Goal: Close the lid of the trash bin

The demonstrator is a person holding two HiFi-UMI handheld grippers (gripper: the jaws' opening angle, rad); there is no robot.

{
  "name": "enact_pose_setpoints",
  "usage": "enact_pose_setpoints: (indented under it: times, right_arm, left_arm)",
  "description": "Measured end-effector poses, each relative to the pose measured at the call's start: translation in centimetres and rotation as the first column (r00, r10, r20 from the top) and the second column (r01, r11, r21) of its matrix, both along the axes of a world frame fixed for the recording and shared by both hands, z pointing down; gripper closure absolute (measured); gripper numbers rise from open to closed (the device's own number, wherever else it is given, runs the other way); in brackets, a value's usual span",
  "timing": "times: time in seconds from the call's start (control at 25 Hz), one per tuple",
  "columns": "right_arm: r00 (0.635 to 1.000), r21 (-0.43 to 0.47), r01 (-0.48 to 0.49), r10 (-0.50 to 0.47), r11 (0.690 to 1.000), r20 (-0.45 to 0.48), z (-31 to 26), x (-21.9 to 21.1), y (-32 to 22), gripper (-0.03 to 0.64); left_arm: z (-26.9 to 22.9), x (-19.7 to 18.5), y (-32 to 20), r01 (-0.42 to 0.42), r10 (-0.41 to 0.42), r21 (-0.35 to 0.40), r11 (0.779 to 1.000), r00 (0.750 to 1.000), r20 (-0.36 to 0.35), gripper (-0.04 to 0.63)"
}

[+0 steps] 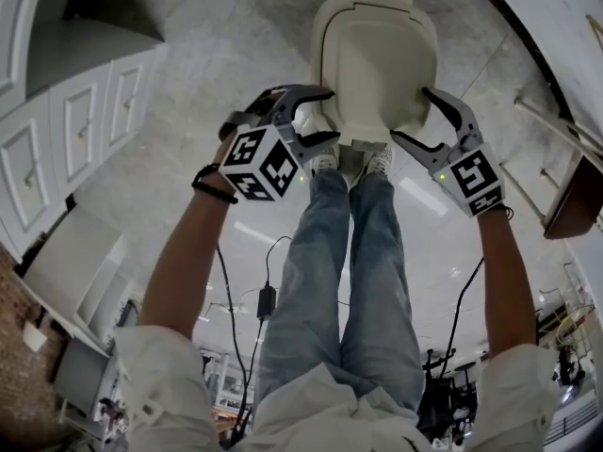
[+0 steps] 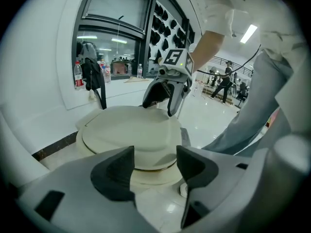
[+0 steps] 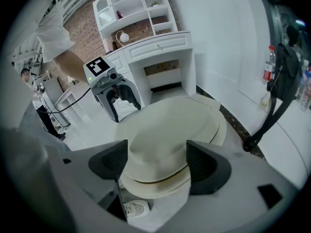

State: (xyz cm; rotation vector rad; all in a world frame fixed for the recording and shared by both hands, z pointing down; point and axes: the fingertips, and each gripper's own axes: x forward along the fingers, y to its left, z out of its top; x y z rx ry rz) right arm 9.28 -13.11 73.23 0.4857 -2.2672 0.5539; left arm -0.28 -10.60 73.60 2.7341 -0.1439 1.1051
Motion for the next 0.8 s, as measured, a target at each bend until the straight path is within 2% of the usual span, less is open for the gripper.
enact_pose_setpoints:
  times: [0.04, 0.08, 0.12, 0.44, 0.68, 0.8]
  right_arm:
    - [1.0, 0.004, -0.006, 0.006, 1.0, -0.006, 0.1, 0.0, -0.1, 0.236]
    - [1.0, 0.009, -0.013, 0.013, 1.0, -0.012, 0.1, 0.1, -0.3, 0.251]
    - [1.0, 0.015, -0.019, 0.019, 1.0, -0.019, 0.2, 0.1, -0.4, 0.263]
    - [0.998, 0.037, -0.035, 0.036, 0.999, -0.046, 0.7, 0.0, -0.9, 0.352]
    - [0.997, 0.042, -0.056, 0.058, 0.998, -0.054, 0.8, 0.1, -1.1, 0.382]
    - [0.996, 0.042, -0.058, 0.06, 0.997, -0.061, 0.9, 0.1, -1.2, 0.383]
  left_arm:
    - [0.0, 0.0, -0.1, 0.012, -0.012, -0.006, 1.0, 1.0, -0.004, 0.325]
    - [0.0, 0.1, -0.3, 0.023, -0.023, -0.008, 1.0, 1.0, -0.006, 0.385]
    - [0.0, 0.1, -0.4, 0.028, -0.028, -0.007, 1.0, 1.0, -0.004, 0.403]
    - [0.9, 0.5, -0.2, 0.003, -0.005, 0.031, 1.0, 0.999, 0.045, 0.444]
    - [1.1, 0.5, -0.3, 0.009, -0.012, 0.049, 0.999, 0.998, 0.057, 0.5]
    - [1.1, 0.5, -0.4, 0.013, -0.016, 0.051, 0.999, 0.998, 0.063, 0.506]
